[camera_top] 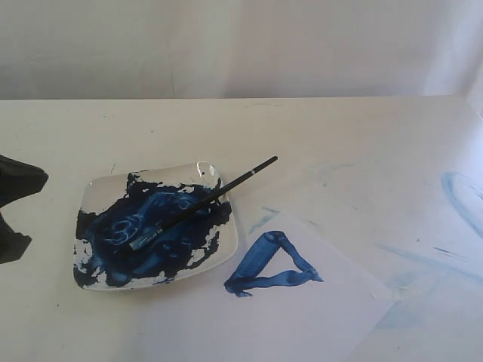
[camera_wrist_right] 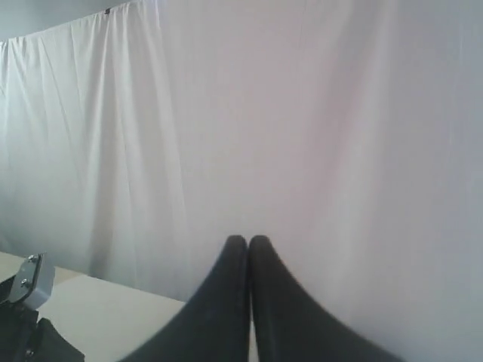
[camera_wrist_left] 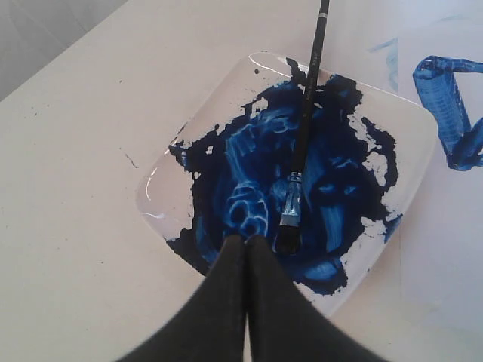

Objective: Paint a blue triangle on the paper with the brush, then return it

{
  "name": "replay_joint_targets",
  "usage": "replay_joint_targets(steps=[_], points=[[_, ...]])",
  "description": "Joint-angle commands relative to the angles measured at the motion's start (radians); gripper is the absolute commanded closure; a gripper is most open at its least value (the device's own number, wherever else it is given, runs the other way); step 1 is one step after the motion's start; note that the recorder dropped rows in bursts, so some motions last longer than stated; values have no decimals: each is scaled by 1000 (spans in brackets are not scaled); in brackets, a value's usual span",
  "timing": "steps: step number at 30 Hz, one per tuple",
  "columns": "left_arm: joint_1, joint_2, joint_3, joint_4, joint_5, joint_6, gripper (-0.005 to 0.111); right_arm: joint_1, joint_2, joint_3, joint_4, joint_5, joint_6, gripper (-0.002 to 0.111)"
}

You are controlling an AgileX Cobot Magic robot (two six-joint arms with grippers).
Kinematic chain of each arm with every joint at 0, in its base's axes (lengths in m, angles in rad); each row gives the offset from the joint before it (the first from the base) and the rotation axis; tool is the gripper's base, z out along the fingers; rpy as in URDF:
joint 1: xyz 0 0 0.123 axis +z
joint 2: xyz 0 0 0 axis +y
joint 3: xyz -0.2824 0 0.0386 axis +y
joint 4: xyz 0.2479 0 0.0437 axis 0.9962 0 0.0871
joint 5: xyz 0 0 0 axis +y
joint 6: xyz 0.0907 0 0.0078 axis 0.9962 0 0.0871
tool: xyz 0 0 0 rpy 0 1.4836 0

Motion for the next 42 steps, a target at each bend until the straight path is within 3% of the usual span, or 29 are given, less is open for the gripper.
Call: replay_joint_targets(steps=[1, 8, 15, 19, 25, 42], points=[[2, -8, 5, -11, 12, -10, 107, -8, -76, 5, -51, 86, -8, 108], [2, -8, 5, -11, 12, -10, 107, -87, -207, 125, -69, 84, 29, 108], [2, -8, 5, -11, 12, -10, 107, -87, -202, 164, -48, -141, 216, 108], [2, -8, 5, -11, 12, -10, 107, -87, -197, 260, -331, -162, 264, 108], [2, -8, 5, -11, 12, -10, 107, -87, -197, 402, -654, -167, 525, 108], [2, -8, 5, -11, 12, -10, 107, -87, -207, 804, -689, -167, 527, 108]])
